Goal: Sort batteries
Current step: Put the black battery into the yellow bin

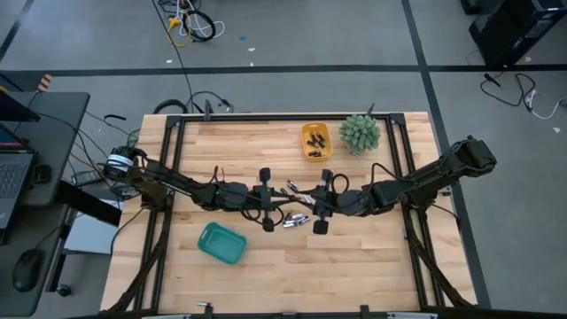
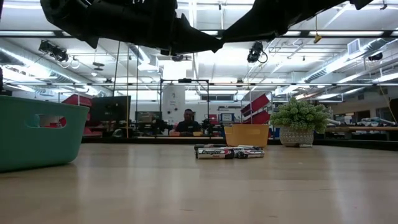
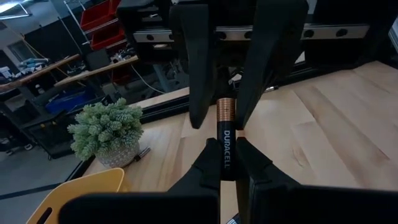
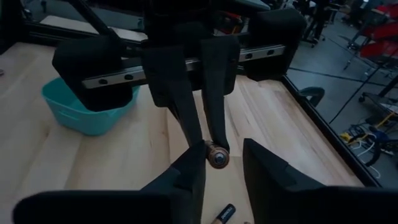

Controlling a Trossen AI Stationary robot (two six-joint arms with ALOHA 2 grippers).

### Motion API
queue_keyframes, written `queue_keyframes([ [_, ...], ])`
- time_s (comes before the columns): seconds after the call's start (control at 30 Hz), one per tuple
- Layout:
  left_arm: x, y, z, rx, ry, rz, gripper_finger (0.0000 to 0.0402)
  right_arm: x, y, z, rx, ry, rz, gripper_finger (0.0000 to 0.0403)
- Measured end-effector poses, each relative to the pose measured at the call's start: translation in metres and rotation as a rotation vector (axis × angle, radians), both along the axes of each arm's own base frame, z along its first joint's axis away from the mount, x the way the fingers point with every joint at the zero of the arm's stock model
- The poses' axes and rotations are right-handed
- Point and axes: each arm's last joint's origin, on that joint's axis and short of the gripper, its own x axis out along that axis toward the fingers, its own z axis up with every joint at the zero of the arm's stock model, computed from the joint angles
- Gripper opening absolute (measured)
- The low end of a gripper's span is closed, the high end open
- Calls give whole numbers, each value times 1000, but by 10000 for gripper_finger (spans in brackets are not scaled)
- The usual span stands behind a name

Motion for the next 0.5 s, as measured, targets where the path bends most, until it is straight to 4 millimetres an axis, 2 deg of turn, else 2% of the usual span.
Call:
queue_keyframes([
  [0.3,0,0,0,5,5,4,6,0,0,-1,-1,7,6,15],
  [0.5,0,0,0,5,3,10,20,0,0,-1,-6,8,7,15],
])
